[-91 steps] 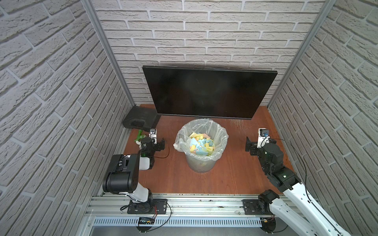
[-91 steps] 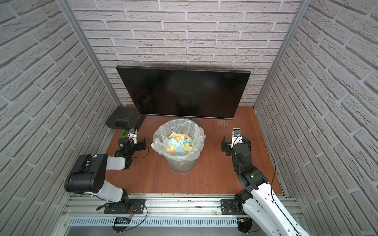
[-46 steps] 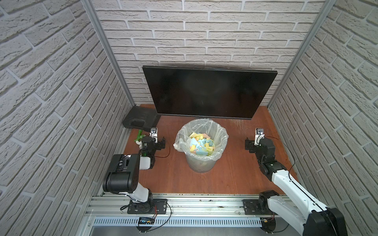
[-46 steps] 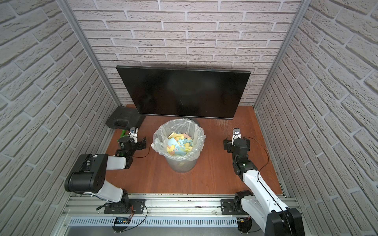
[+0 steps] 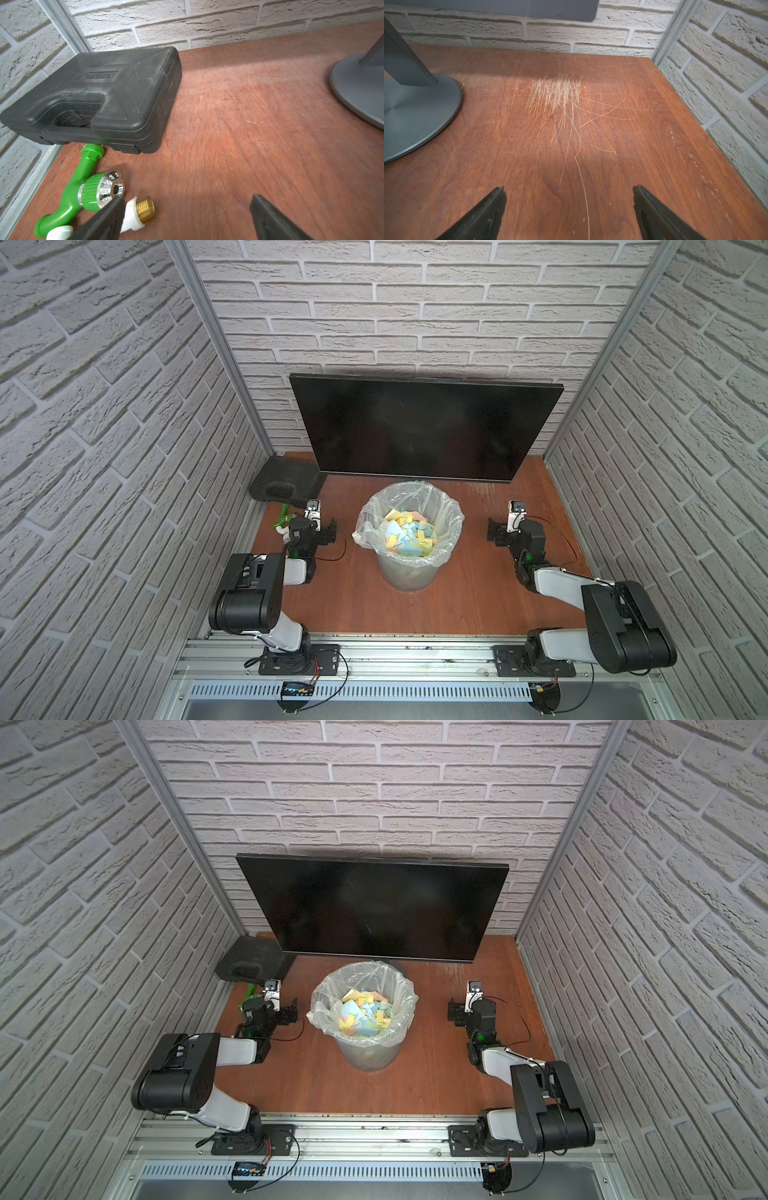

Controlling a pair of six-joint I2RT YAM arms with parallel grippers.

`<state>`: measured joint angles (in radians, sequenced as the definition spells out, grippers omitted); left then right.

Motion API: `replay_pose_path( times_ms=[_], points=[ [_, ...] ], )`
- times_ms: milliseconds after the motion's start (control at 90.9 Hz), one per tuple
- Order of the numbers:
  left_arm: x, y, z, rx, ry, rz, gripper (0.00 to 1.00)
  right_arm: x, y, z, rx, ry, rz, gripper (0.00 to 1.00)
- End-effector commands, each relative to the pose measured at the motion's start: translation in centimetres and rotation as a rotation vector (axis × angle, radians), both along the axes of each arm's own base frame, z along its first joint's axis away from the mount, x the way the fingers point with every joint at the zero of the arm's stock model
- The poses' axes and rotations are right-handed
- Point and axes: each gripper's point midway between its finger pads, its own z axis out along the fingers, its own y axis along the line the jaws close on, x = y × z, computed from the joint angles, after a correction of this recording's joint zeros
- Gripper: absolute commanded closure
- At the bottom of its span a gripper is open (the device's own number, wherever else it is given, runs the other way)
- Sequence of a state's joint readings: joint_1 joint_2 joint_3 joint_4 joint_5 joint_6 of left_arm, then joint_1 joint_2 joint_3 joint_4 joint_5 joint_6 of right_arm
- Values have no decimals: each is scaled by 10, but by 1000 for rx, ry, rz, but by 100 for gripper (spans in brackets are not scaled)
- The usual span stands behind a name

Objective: Remove the sticky note from the monitor
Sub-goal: Reset both arms

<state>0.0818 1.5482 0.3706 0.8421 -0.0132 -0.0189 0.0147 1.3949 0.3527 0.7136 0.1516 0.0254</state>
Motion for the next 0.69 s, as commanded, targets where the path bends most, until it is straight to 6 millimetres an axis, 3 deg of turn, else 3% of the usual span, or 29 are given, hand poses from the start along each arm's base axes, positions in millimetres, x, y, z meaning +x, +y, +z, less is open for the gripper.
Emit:
replay_pose_path(
  times_ms=[0, 88, 143, 220, 682],
  points=[
    [9, 1, 14, 19, -47, 3, 2, 11, -1, 11, 12, -119, 9, 1],
    [8, 1, 14, 22, -47, 3, 2, 17, 2, 3, 13, -141, 33, 1],
    [9, 1, 14, 23, -48, 5, 2, 18, 3, -5, 16, -58, 38, 1],
    [8, 0, 13, 23, -46, 3, 2, 28, 2, 1, 14, -67, 31, 1],
    [9, -1, 14, 24, -47, 1, 2, 26, 4, -1, 12, -61, 45, 1]
  ],
)
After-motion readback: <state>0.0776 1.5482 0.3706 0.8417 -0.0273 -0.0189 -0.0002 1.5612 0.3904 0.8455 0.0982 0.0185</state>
